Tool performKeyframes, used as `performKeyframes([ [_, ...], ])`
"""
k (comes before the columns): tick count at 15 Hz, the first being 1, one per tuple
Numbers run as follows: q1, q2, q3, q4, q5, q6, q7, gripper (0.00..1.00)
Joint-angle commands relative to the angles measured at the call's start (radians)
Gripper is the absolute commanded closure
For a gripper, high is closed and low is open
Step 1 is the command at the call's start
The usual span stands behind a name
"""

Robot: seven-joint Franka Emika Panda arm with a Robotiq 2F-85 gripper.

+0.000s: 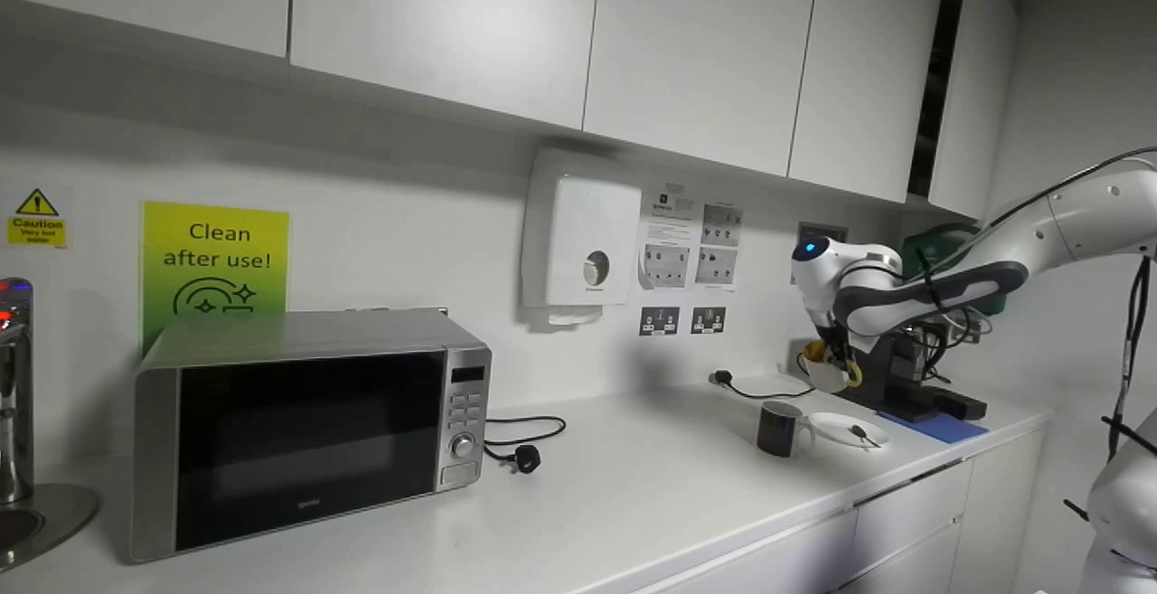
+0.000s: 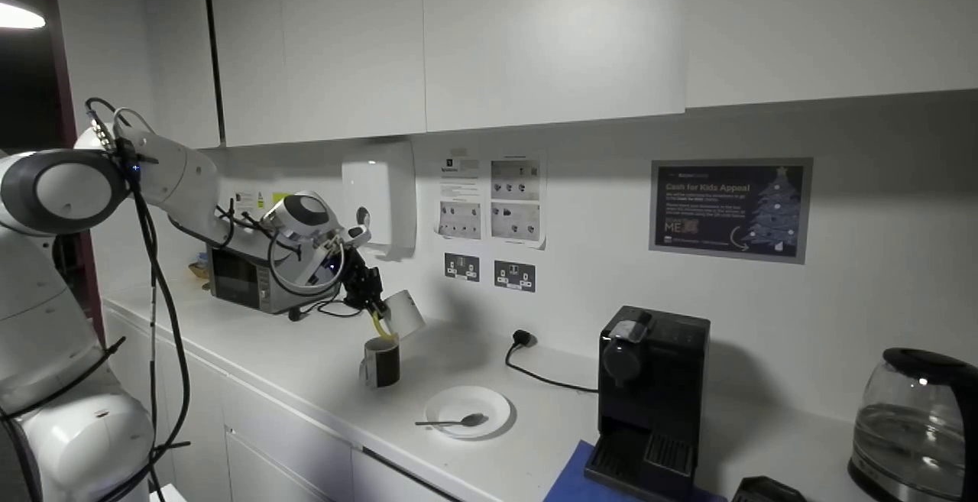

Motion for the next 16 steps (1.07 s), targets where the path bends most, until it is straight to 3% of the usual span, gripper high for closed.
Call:
performKeyframes([
  [1, 0.019, -0.029, 0.014, -0.001, -0.060, -0.063, 0.043, 0.95],
  [16, 0.068, -0.025, 0.050, -0.034, -0.156, -0.116, 0.156, 0.95],
])
